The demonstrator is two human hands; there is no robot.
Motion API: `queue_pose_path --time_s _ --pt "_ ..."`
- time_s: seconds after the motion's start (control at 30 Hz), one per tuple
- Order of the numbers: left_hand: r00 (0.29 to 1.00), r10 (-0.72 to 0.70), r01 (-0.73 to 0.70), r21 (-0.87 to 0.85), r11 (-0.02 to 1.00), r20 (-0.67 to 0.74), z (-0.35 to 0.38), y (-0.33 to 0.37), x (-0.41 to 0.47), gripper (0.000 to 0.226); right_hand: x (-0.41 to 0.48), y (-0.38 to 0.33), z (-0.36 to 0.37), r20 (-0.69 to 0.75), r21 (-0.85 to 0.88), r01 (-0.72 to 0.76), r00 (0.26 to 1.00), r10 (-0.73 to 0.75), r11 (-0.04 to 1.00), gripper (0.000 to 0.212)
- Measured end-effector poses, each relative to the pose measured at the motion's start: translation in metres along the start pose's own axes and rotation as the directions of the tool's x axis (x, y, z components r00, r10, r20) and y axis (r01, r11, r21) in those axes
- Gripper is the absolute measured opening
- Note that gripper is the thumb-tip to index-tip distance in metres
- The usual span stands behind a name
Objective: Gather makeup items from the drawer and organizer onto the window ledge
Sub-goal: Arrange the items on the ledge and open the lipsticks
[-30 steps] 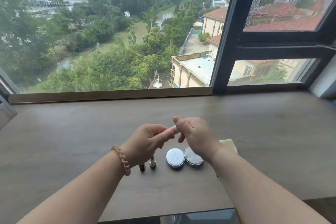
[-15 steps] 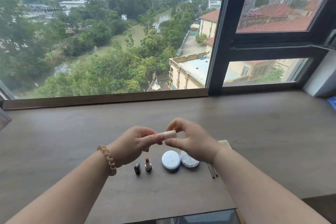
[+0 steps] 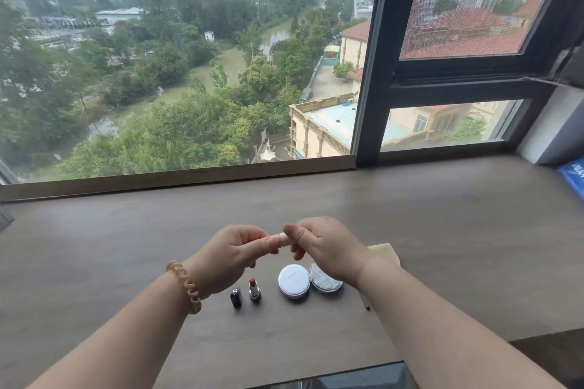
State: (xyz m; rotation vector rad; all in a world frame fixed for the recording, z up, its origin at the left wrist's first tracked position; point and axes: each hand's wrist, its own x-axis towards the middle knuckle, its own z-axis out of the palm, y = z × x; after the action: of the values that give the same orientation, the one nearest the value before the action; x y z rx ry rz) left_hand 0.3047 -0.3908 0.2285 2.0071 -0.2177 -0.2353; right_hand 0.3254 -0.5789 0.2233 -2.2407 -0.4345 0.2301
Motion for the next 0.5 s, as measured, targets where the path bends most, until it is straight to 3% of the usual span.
queue_pose_path --time_s 0.1,0.17,0.3,0.5 --pt "1.000 -0.001 0.001 -0.018 1.000 0.005 -0.001 -0.003 -0.001 0.041 -0.003 -0.001 -0.002 0.027 0.085 0.005 1.000 -0.008 0.996 0.016" --pt "1.000 -0.001 0.001 -0.033 0.999 0.019 -0.001 -0.006 -0.001 0.043 -0.005 -0.002 0.000 0.026 0.108 0.004 1.000 -0.007 0.994 0.015" --pt "1.000 -0.006 0.006 0.001 1.000 0.018 0.000 -0.008 -0.001 0.044 -0.004 -0.007 0.004 0.037 0.097 -0.040 0.999 0.037 0.994 0.037" --pt "0.999 -0.035 0.035 0.039 0.999 -0.001 -0.004 -0.008 -0.010 0.057 -0.008 -0.003 0.000 -0.002 0.210 0.019 1.000 -0.019 0.978 0.010"
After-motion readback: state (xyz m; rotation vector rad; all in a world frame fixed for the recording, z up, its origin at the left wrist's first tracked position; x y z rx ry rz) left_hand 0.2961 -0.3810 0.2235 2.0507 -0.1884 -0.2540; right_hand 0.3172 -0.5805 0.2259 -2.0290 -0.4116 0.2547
